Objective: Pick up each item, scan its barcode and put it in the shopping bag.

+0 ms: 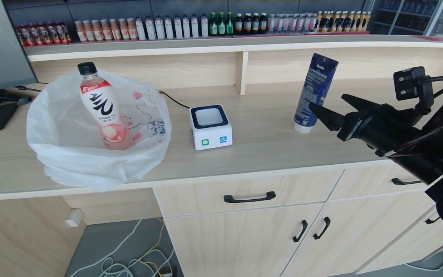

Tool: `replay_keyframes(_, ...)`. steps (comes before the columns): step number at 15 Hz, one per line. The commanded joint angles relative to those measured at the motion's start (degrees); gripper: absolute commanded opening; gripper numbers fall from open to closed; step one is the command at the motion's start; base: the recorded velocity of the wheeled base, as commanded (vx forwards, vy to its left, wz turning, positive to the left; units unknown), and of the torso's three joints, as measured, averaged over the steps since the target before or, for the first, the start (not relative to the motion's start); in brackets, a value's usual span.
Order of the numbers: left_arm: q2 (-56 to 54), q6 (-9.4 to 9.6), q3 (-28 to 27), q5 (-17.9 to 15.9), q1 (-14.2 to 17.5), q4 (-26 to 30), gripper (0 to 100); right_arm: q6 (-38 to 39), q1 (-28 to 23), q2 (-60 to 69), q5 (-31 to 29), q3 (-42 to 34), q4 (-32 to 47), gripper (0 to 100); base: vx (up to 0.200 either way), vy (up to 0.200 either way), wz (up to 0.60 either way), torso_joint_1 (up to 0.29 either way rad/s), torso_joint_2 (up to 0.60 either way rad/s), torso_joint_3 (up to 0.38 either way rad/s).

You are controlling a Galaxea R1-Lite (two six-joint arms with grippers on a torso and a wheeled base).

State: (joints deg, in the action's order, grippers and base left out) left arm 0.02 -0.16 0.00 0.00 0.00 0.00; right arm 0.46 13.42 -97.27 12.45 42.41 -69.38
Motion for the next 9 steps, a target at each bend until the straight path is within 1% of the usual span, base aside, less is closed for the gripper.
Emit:
replay_keyframes(1,-0.02,-0.02,0.00,0.00,0.00,0.00,100,0.15,-1.29,-2.58,0.30,2.15,0.03,100,0.000,0.000,0.00,0.000,0.00,0.000)
replay_keyframes(4,-0.02,-0.02,0.00,0.00,0.00,0.00,100,0.15,-3.49,-4.86,2.58,3.73,-0.06,100,0.000,0.000,0.00,0.000,0.00,0.000)
replay_keyframes(9,-0.02,-0.02,0.00,0.00,0.00,0.00,100,0.06,-3.49,-9.52,3.02,10.67,0.21,100,0.000,0.000,0.00,0.000,0.00,0.000)
